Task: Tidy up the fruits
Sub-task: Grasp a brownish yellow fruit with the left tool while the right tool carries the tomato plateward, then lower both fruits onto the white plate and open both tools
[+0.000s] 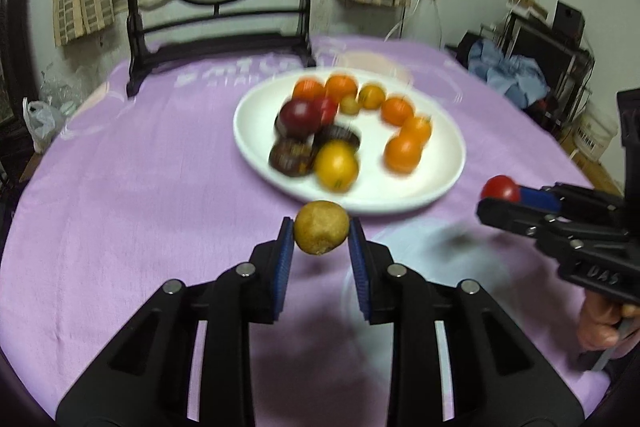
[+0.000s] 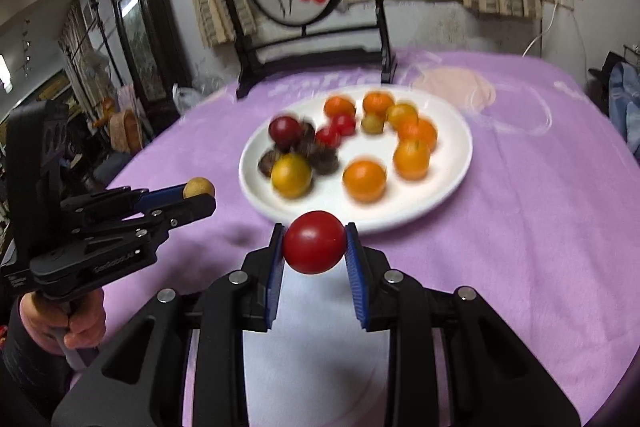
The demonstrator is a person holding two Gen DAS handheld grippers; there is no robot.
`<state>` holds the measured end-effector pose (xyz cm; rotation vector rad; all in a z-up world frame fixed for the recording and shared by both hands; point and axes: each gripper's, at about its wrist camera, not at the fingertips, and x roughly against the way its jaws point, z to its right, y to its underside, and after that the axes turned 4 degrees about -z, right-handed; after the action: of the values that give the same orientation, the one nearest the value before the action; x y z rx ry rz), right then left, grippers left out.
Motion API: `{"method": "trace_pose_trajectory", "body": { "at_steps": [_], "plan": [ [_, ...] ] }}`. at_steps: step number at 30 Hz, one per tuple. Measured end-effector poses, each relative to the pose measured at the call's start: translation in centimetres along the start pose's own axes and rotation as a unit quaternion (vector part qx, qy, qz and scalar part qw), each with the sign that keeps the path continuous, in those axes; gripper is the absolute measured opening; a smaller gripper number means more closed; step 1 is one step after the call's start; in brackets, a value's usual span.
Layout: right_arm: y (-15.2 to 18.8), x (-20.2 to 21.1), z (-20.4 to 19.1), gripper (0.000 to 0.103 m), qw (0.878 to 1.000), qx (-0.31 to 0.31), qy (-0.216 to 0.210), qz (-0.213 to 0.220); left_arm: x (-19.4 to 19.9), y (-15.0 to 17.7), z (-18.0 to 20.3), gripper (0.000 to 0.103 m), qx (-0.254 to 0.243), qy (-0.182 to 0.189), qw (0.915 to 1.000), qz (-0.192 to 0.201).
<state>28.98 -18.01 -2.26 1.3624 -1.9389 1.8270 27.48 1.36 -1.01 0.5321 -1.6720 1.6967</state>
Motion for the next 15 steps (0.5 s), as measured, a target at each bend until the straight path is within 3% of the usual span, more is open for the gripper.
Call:
{"method": "trace_pose_trajectory", "body": {
  "at_steps": [7, 12, 15],
  "plan": [
    [-3.7, -2.6, 2.0, 0.03, 0.999, -0.021, 0.016, 0.022, -2.3, -6.6, 1.1, 0.028, 0.025, 0.022, 0.9991, 0.027],
    [-5.4, -5.6, 3.3, 0.03, 1.0, -0.016, 0.019, 0.008, -5.9, -9.1, 1.4, 0.028, 0.025, 0.005, 0.9996, 0.013],
    [-6.1, -6.7, 3.7, 0.04, 1.0, -0.008, 0.02, -0.002, -7.4, -9.9, 0.8, 0.033, 0.038, -0.004, 0.9993, 0.001]
  ]
}}
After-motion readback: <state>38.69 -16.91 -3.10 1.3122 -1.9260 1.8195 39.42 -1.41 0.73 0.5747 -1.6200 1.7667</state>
